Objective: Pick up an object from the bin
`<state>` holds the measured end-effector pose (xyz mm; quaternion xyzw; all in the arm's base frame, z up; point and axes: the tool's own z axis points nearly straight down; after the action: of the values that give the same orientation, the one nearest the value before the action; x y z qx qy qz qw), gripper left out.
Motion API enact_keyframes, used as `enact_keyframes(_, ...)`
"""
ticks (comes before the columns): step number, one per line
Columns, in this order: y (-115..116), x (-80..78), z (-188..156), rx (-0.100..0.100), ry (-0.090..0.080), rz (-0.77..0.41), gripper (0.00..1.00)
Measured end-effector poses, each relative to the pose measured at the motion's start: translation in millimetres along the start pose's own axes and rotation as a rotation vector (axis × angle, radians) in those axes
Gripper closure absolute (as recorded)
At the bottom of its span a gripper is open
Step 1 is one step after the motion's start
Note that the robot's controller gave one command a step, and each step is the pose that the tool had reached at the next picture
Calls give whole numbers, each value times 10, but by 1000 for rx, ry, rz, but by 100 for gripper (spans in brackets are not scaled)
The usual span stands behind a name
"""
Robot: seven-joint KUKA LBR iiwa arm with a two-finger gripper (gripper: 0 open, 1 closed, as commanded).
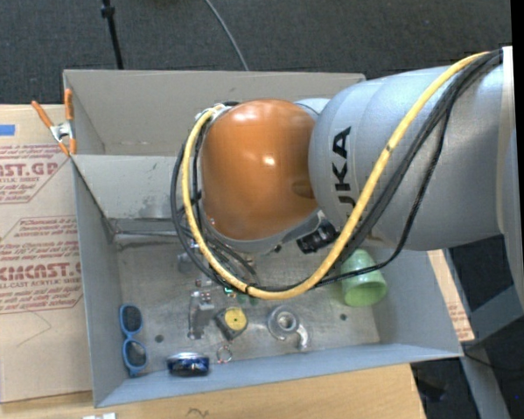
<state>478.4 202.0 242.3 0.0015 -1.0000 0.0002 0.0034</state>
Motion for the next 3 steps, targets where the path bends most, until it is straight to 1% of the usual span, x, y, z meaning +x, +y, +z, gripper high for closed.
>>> enact_keyframes(1, 431, -113, 1564, 1, 0, -157, 0)
enact_keyframes(2, -102, -110, 1702, -5, -16, -190, 0)
enact_keyframes(3, -779, -158, 1697, -3, -16, -380, 0)
